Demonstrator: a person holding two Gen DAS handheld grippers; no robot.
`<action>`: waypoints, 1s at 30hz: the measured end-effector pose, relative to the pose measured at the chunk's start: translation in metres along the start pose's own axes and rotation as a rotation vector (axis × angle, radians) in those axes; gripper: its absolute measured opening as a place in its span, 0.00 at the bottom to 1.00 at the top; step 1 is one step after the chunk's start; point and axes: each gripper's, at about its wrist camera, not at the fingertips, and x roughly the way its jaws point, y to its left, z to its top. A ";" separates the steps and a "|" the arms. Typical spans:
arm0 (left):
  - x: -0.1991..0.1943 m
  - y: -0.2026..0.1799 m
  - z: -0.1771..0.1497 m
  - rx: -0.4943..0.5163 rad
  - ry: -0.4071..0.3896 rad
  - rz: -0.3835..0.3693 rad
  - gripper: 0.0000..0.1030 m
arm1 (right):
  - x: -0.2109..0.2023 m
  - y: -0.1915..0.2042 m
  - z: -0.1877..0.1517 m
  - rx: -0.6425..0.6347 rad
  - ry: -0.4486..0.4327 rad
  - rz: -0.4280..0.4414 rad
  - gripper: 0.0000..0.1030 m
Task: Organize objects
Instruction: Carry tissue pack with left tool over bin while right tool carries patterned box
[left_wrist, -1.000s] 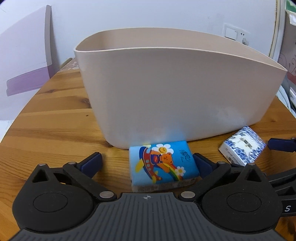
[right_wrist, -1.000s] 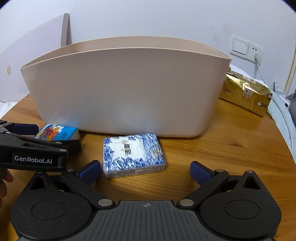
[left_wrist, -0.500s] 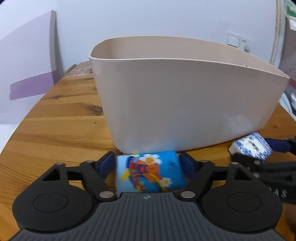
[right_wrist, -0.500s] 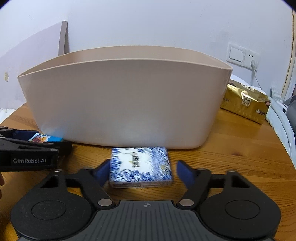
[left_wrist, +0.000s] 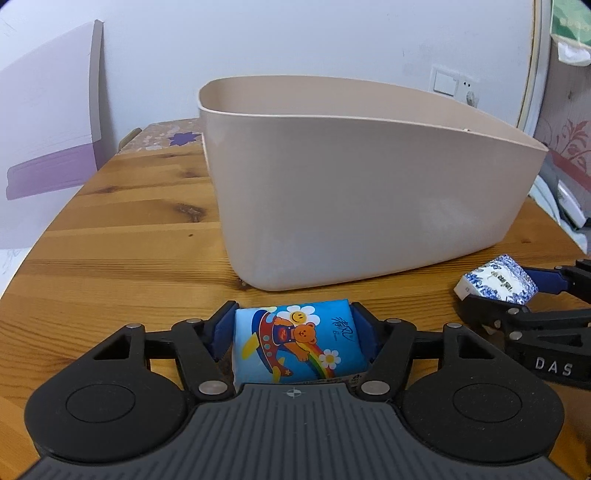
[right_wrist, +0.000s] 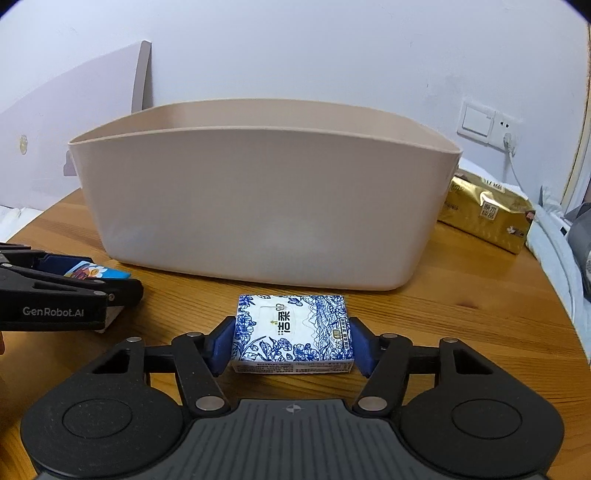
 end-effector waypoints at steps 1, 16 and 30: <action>-0.003 0.000 -0.001 0.000 -0.003 0.001 0.64 | -0.003 0.000 0.001 0.001 -0.005 0.000 0.59; -0.068 0.010 0.015 0.020 -0.116 0.021 0.64 | -0.057 -0.015 0.014 0.033 -0.080 0.022 0.59; -0.092 0.009 0.078 0.042 -0.250 0.030 0.64 | -0.091 -0.022 0.073 0.029 -0.253 0.010 0.59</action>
